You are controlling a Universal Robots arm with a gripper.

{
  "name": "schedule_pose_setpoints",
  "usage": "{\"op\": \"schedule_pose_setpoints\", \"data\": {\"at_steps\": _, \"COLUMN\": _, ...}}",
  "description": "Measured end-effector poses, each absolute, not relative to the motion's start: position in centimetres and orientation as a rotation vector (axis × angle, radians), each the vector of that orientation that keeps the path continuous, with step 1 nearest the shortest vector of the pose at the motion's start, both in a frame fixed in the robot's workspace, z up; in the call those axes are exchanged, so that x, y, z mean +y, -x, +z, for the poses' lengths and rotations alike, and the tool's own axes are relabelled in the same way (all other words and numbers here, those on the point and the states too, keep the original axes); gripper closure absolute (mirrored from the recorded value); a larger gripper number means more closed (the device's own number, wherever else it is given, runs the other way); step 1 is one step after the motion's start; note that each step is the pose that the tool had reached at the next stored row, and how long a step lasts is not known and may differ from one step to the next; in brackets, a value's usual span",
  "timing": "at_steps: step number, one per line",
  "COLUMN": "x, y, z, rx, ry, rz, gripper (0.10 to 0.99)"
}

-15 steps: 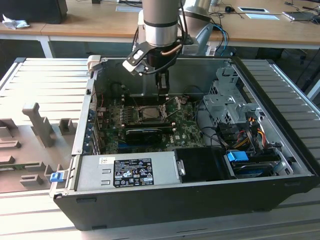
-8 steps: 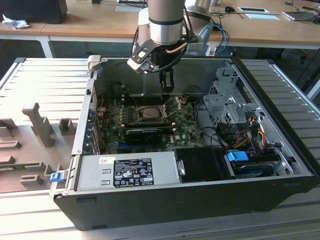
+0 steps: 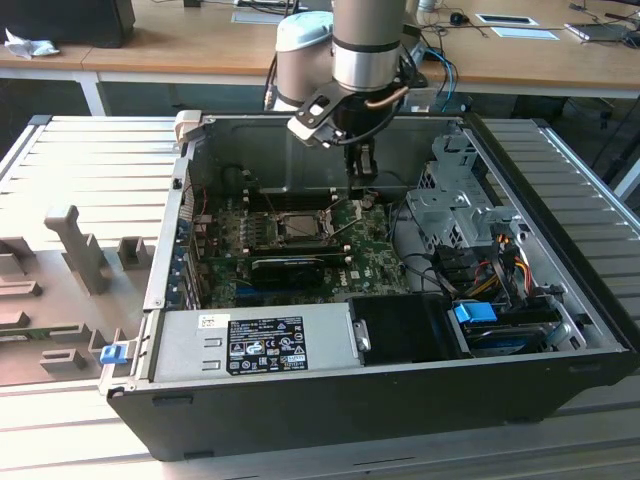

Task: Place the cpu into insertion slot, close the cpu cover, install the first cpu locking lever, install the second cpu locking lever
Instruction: 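Close the cpu cover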

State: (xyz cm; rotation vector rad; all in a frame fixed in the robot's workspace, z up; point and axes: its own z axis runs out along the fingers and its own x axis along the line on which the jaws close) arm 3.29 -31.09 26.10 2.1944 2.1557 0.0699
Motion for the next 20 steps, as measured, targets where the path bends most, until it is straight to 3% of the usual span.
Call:
{"op": "schedule_pose_setpoints", "data": {"at_steps": 16, "x": -31.1, "y": -6.2, "z": 24.7, "rx": 2.169, "ry": -2.187, "rz": 0.065, "gripper": 0.980}}
{"op": "schedule_pose_setpoints", "data": {"at_steps": 20, "x": -31.1, "y": -6.1, "z": 24.5, "rx": 2.191, "ry": -2.208, "rz": 0.022, "gripper": 0.980}}
